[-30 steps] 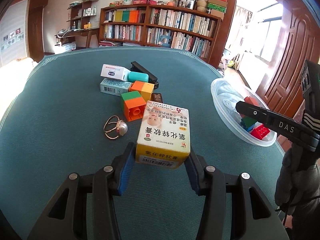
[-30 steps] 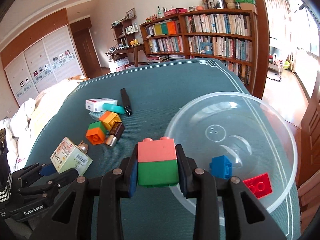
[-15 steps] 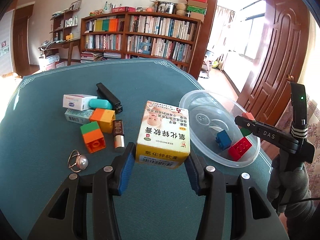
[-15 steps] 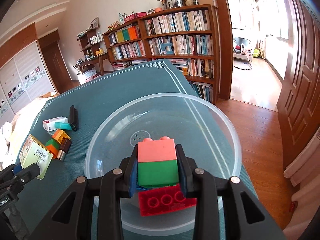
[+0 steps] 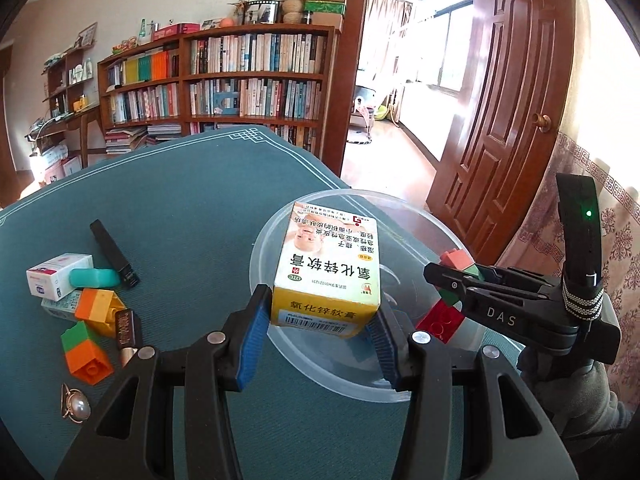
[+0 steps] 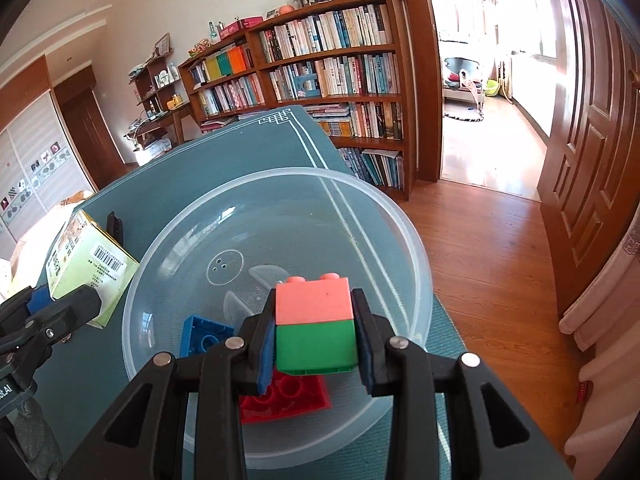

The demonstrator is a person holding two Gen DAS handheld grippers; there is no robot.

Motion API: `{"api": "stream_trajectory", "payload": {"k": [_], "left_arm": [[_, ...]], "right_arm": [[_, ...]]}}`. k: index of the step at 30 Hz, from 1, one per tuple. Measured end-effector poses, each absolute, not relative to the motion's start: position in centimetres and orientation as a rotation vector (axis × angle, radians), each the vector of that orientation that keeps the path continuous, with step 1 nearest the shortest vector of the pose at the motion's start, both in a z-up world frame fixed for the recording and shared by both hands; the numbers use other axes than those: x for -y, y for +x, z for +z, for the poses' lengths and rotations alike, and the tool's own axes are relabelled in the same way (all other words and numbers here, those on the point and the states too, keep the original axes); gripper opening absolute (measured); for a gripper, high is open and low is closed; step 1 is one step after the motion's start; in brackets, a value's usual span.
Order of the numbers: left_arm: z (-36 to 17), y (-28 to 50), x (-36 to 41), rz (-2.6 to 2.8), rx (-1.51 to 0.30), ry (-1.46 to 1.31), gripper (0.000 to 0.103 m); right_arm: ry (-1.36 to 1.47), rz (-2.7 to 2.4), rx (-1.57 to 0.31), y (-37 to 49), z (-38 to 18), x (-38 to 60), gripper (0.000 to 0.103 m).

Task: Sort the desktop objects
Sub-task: 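Carry the box and block over the clear bowl and release both inside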

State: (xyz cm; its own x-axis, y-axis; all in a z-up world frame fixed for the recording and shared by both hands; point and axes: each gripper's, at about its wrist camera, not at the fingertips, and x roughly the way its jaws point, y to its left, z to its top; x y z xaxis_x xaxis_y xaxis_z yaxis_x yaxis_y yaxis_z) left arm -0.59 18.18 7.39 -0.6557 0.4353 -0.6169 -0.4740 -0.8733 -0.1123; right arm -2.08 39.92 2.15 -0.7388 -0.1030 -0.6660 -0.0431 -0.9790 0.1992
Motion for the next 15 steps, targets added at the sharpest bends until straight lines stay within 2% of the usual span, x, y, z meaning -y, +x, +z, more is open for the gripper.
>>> {"api": "stream_trajectory", "payload": {"k": [5,6,8,10,13,15], "left_arm": [[6.6,-1.4,-18.6,2.462,-0.034,-0.934,0.052],[6.4,-1.6,-18.7,2.453,-0.025,-0.949,0.053],[6.0,-1.9,-18.6,2.427,-0.004,-0.99,0.062],[5.6,-1.9,-18.3,2.419,0.023,-1.002,0.062],[5.4,-1.7,-17.8,2.422,0.049,-1.008,0.062],[5.5,-1.5,-17.5,2.423,0.067,-1.0,0.062]], "right_arm": [[1.131,-2.89,0.338,-2.2,1.9,-40.4,0.037],[1.143,-2.885,0.351,-2.3,1.8,-40.5,0.042],[1.15,-2.866,0.375,-2.5,1.7,-40.6,0.05],[1.135,-2.867,0.366,-2.4,1.8,-40.3,0.055],[1.099,-2.898,0.325,-2.0,2.3,-39.7,0.073],[1.08,-2.914,0.317,-1.8,2.5,-39.6,0.076]]}}
